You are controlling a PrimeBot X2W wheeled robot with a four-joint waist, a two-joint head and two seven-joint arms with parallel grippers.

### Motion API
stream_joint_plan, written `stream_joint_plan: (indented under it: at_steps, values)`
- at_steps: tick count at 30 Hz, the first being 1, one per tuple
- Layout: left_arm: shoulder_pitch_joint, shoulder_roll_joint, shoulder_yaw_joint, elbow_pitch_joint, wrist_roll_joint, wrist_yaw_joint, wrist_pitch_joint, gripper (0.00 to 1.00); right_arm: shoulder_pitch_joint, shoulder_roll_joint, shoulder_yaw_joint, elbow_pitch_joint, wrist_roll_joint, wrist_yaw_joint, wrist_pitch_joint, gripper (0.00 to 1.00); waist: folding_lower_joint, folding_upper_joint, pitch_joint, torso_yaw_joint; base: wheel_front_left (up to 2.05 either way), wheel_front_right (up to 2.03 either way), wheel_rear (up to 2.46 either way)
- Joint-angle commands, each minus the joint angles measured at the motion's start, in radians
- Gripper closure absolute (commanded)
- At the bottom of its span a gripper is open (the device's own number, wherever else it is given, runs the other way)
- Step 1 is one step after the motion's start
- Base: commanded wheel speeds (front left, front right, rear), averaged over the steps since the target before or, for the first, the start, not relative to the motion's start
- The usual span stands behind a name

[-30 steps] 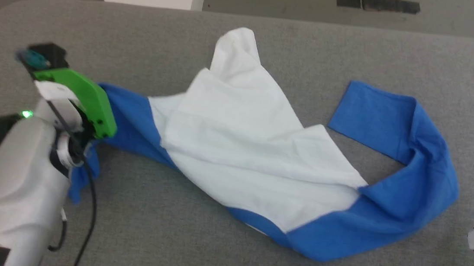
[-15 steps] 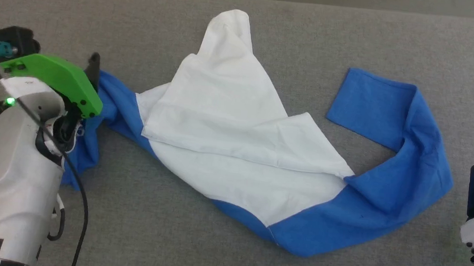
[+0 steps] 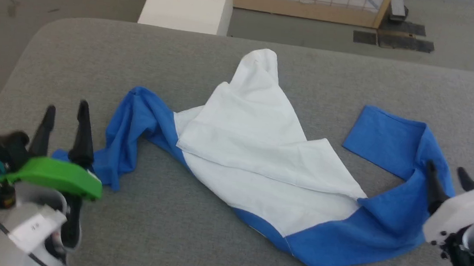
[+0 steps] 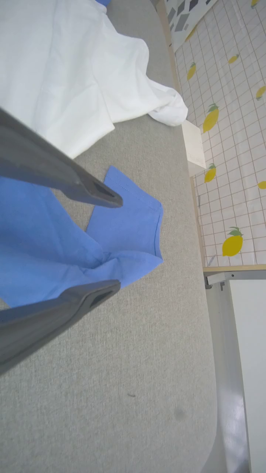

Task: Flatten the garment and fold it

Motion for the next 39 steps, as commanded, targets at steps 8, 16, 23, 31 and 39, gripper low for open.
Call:
stream_joint_plan:
  at_steps: [8, 16, 23, 31, 39]
  values:
    - [0.159, -0.088, 0.028, -0.083, 0.028, 0.020, -0.034, 0.00, -0.057, -0.011, 0.224, 0.041, -0.068, -0.002, 0.224, 0.00, 0.0000, 0.0058, -0.022, 0.039, 0.00, 0.00, 0.00]
    - [0.138, -0.118, 0.022, -0.116, 0.055, -0.003, -0.036, 0.00, -0.272, -0.085, 0.388, 0.243, -0.143, -0.002, 0.369, 0.00, 0.0000, 0.0058, 0.039, 0.097, 0.00, 0.00, 0.00]
    - [0.102, -0.144, 0.009, -0.098, 0.071, -0.031, -0.036, 0.00, -0.352, -0.124, 0.507, 0.400, -0.129, -0.002, 0.401, 0.00, 0.0000, 0.0058, 0.095, 0.152, 0.00, 0.00, 0.00]
    - [0.075, -0.176, -0.001, -0.065, 0.087, -0.068, -0.036, 0.00, -0.399, -0.208, 0.536, 0.449, -0.059, -0.002, 0.421, 1.00, 0.0000, 0.0058, 0.131, 0.195, 0.00, 0.00, 0.00]
    - [0.011, -0.210, -0.042, -0.021, 0.103, -0.114, -0.036, 0.00, -0.580, -0.324, 0.402, 0.460, -0.139, -0.002, 0.400, 1.00, 0.0000, 0.0058, 0.201, 0.271, 0.00, 0.00, 0.00]
